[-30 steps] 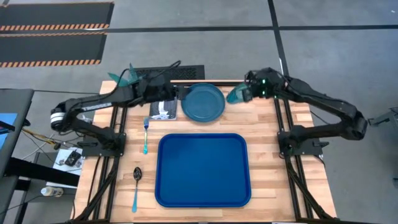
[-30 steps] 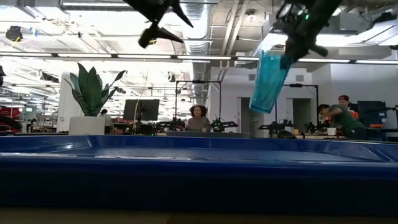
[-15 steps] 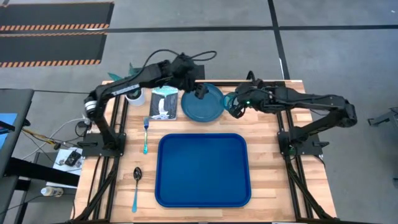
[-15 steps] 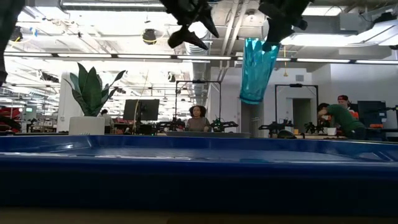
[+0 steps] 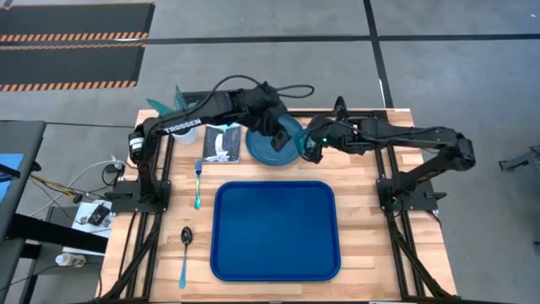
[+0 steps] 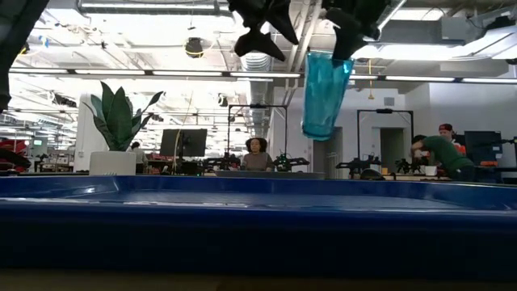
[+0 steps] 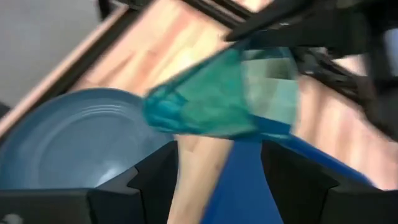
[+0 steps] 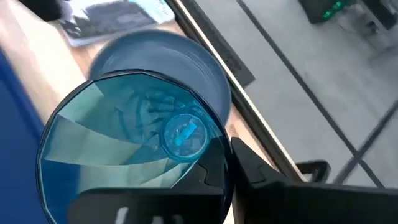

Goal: Pick and place plate/cup/fork/spoon on tray
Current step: Put the blue cup on the top right of the blue tray

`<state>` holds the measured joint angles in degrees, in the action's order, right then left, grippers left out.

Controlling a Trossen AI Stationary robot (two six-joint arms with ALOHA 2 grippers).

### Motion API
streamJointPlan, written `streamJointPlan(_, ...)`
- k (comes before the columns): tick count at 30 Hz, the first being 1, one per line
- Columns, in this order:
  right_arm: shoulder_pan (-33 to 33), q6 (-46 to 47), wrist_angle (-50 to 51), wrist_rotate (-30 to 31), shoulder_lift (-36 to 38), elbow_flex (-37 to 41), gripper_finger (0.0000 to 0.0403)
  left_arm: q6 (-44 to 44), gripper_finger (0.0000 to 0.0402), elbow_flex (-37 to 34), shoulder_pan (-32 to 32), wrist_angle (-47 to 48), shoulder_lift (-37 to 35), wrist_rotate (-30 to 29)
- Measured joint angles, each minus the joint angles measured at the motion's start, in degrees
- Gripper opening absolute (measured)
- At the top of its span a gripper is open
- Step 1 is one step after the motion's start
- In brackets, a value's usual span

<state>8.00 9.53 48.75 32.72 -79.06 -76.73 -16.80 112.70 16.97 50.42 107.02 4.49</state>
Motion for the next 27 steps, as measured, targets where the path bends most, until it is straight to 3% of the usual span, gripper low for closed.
streamJointPlan(7, -0.1, -0.6, -3.8, -3.0, -1.1, -0.1, 0.0014, -2.0, 0.0215, -0.1, -0.1, -0.8, 0.1, -2.0)
streamJointPlan(13, -0.1, -1.0, -4.6, -3.0, -2.0, 0.0, 0.0015, -3.1, 0.0215, -0.1, -0.2, -1.1, 0.1, 1.6)
streamJointPlan(27, -0.2, -1.0, -5.8, -4.6, -2.4, 0.0, 0.002, -3.4, 0.0199, 0.0, -0.8, 1.7, 4.3, 3.6)
